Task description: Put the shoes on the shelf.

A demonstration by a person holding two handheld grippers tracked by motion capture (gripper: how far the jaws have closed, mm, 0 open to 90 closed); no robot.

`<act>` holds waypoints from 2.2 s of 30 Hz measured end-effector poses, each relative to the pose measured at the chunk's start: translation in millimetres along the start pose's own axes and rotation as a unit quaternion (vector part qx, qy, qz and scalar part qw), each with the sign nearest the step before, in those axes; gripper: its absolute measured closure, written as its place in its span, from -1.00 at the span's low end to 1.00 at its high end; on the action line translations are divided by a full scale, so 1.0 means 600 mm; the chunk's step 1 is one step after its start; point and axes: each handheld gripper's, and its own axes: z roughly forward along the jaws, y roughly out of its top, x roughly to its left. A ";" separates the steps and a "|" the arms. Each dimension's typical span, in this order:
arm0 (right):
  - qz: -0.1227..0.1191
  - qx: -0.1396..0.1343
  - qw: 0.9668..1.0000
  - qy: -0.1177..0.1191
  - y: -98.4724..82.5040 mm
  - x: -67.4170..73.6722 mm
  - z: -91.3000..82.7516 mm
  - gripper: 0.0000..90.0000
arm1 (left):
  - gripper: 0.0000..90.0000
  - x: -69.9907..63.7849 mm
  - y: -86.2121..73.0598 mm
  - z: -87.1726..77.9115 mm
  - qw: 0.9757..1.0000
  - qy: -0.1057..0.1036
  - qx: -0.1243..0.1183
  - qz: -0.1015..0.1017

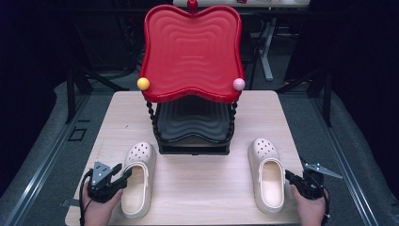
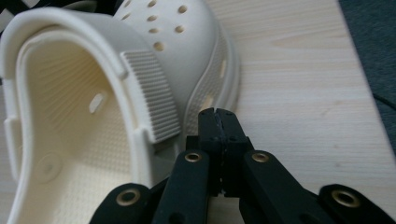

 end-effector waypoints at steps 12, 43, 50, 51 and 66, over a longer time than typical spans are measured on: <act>-0.059 -0.104 0.993 0.005 0.023 0.052 -0.046 1.00 | 0.23 -0.001 0.000 0.000 1.000 0.003 0.001 0.001; -0.150 -0.052 0.984 -0.079 0.007 0.088 -0.026 0.57 | 0.22 0.002 -0.002 0.000 1.000 -0.002 0.001 -0.007; -0.154 -0.042 0.983 -0.092 0.007 0.090 -0.022 0.61 | 0.23 0.002 -0.002 0.000 1.000 -0.003 0.000 -0.008; -0.154 -0.042 0.983 -0.092 0.007 0.090 -0.021 0.61 | 0.22 0.002 -0.002 0.000 1.000 -0.003 0.000 -0.009; -0.160 -0.047 0.982 -0.090 0.009 0.106 -0.021 0.70 | 0.23 0.002 -0.001 -0.001 1.000 -0.004 0.001 -0.010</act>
